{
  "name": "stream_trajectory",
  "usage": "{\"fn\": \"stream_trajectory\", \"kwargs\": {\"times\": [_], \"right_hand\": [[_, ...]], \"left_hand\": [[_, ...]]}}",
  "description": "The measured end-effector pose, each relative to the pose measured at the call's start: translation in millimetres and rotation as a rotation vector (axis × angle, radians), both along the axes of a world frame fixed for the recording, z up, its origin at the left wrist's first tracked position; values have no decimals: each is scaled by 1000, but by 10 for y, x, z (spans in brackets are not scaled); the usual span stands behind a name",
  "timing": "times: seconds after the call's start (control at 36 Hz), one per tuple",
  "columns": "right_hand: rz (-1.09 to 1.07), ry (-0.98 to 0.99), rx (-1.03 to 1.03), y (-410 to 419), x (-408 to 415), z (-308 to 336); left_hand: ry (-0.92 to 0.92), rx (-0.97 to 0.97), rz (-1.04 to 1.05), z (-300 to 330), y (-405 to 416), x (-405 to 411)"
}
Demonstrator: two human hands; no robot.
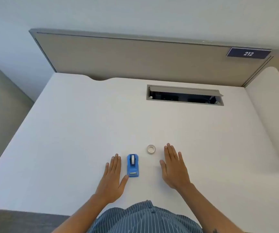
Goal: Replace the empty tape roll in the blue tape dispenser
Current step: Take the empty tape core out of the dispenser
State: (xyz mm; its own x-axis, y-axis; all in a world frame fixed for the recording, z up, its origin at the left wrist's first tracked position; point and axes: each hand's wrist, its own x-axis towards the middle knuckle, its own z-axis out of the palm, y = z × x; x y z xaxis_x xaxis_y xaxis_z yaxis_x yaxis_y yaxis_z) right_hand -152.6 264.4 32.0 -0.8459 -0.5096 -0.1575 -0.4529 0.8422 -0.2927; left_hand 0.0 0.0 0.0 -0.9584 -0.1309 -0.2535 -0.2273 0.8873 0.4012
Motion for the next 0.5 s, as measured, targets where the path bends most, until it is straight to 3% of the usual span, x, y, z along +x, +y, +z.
{"fn": "stream_trajectory", "kwargs": {"times": [0.19,0.31,0.5], "right_hand": [[5,77,-218,-196,-49,81],[24,-87,-383,-457,-35,168],[159,-346,-333,-900,43,241]], "left_hand": [[116,180,26,177,-5,-43],[196,206,57,135,-16,-106],[110,186,53,46,3,-252]]}}
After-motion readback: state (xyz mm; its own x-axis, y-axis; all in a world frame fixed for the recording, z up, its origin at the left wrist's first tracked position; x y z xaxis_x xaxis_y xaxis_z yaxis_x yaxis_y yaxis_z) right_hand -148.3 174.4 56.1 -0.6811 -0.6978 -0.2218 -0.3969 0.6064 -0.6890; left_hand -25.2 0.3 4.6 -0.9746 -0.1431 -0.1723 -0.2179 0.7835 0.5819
